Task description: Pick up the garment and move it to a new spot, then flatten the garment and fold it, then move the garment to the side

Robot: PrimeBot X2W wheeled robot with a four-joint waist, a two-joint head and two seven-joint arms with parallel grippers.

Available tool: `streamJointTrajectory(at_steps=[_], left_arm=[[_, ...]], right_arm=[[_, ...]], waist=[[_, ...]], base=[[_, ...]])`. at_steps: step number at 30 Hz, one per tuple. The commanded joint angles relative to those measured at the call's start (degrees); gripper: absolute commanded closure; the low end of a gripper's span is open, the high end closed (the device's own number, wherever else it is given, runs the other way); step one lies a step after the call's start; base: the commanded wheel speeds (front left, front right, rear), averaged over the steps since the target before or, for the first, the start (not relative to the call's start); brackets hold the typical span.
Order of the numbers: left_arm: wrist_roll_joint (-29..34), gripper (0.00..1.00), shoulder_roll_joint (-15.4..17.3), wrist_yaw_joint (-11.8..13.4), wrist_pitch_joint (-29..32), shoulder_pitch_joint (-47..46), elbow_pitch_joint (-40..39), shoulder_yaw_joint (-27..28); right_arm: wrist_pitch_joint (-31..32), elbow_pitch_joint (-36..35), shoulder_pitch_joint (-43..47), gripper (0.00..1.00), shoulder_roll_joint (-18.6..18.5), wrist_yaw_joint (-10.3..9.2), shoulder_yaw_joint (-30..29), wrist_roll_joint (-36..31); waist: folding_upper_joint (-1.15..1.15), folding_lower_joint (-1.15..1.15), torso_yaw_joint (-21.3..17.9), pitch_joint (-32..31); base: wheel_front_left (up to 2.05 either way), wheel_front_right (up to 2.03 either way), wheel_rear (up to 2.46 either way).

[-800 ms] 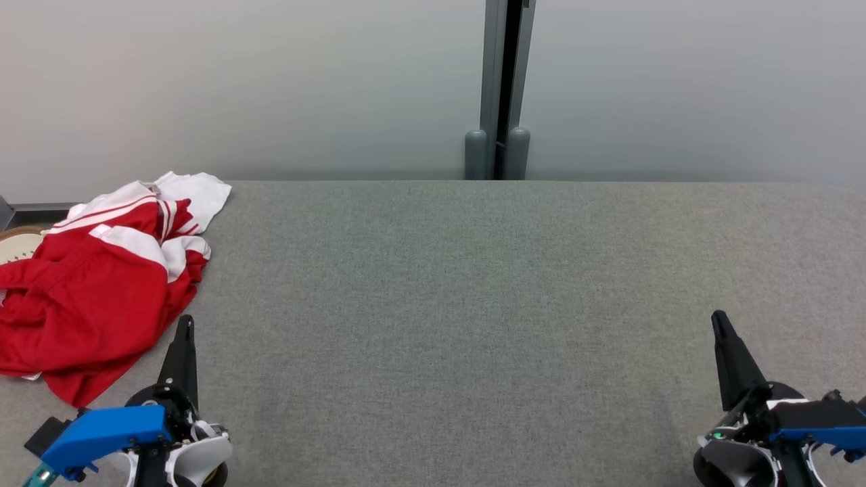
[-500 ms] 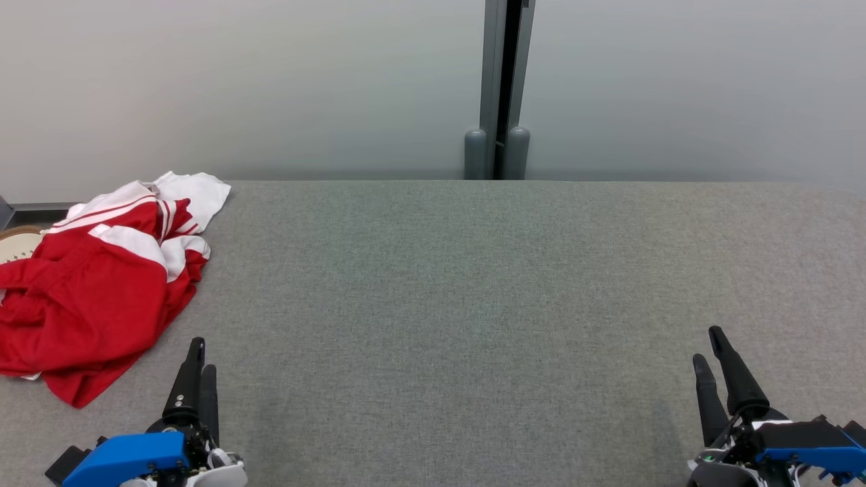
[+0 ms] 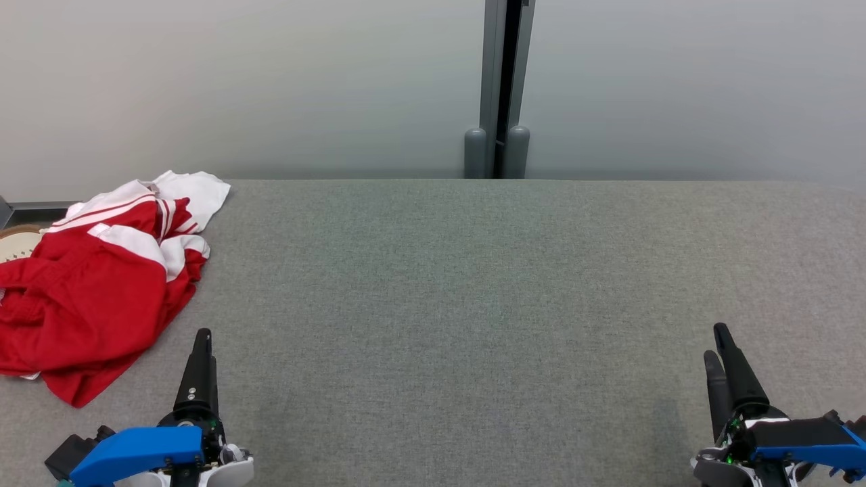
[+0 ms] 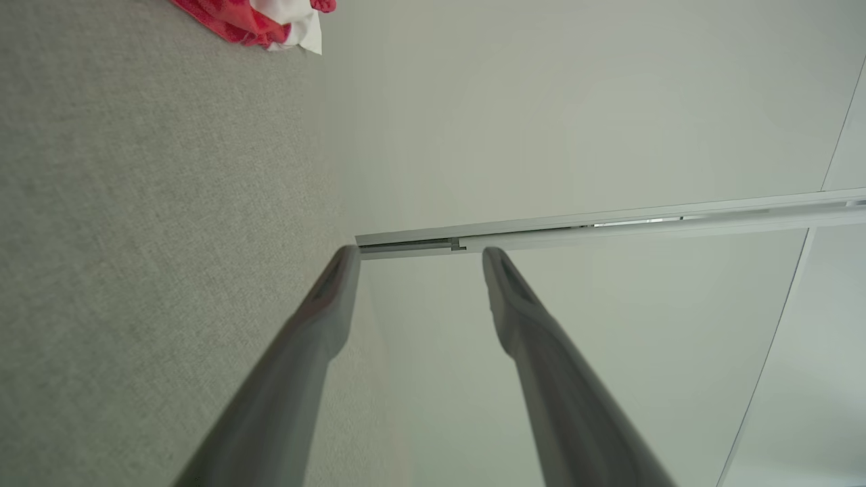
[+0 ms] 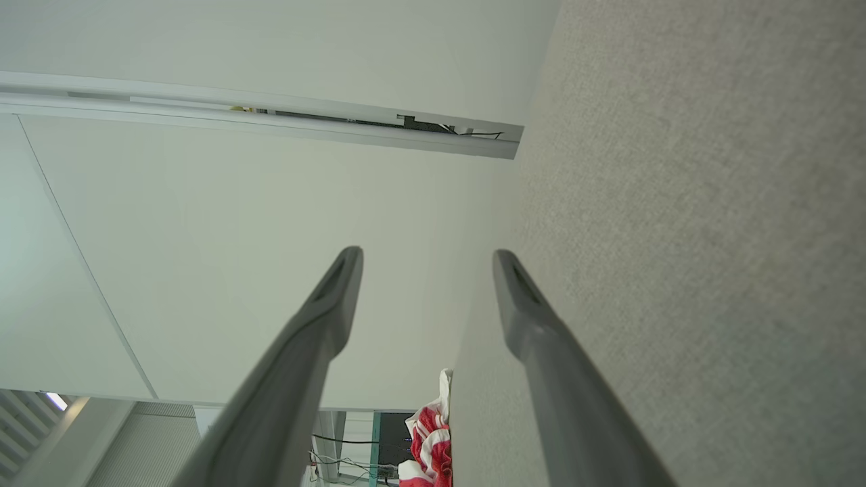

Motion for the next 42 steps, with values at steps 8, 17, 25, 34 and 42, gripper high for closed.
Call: streamJointTrajectory(at_steps=[8,17,25,34,42], left_arm=[[9.19,0.00,0.40,0.38,-2.27,-1.61,-3.06,-1.47],[20.21,0.00,0.43,1.30,-4.21,-1.39,-4.22,-3.77],[31.08,0.00,0.45,1.56,-5.79,-0.66,-3.27,-4.74],[40.97,0.00,0.47,1.58,-7.24,-0.17,-1.95,-5.75],[48.59,0.00,0.48,1.63,-8.63,0.32,-0.45,-6.06]], right_arm=[[-2.28,-3.98,-0.34,0.00,-0.36,0.06,0.31,-11.17],[-4.22,-6.08,0.18,0.00,-0.42,0.07,1.57,-23.46],[-5.81,-5.73,0.62,0.00,-0.47,0.09,2.80,-34.49],[-7.26,-4.78,0.48,0.00,-0.53,0.09,3.91,-44.04],[-8.61,-3.72,0.21,0.00,-0.57,0.11,4.58,-50.82]], waist=[[0.00,0.00,0.02,0.20],[0.00,0.00,0.08,0.47],[0.00,0.00,0.03,0.80],[0.00,0.00,0.06,1.01],[0.00,0.00,0.19,1.16]], base=[[0.00,0.00,0.00],[0.00,0.00,0.00],[0.00,0.00,0.00],[0.00,0.00,0.00],[0.00,0.00,0.00]])
